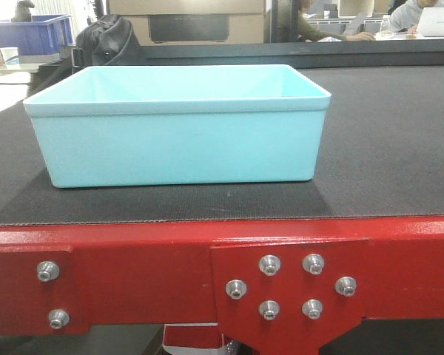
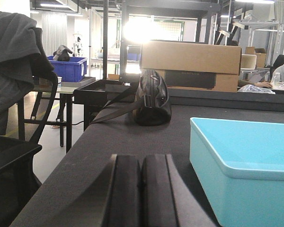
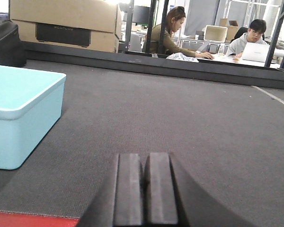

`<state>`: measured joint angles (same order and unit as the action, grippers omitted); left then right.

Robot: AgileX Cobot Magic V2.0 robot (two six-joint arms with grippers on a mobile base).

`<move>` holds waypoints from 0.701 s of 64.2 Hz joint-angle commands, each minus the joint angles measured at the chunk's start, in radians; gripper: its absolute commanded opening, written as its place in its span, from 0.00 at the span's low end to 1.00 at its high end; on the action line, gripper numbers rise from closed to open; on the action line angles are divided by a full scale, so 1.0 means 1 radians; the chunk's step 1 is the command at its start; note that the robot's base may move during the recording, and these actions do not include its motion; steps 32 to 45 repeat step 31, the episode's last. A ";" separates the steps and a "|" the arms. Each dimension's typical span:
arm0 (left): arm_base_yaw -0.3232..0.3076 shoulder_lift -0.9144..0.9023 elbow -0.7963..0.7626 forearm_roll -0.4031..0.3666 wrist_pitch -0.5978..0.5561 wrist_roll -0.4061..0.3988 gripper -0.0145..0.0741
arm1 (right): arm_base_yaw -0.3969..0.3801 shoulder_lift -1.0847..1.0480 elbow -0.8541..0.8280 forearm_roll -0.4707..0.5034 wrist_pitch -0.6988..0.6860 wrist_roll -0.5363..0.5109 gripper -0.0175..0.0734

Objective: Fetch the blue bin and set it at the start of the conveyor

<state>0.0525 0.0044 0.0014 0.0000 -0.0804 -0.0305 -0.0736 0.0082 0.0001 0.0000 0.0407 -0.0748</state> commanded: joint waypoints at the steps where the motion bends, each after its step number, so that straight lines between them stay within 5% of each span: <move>1: 0.004 -0.004 -0.001 0.006 -0.020 0.003 0.04 | -0.004 -0.008 0.000 0.000 -0.020 -0.004 0.01; 45: 0.004 -0.004 -0.001 0.006 -0.020 0.003 0.04 | -0.004 -0.008 0.000 0.000 -0.020 -0.004 0.01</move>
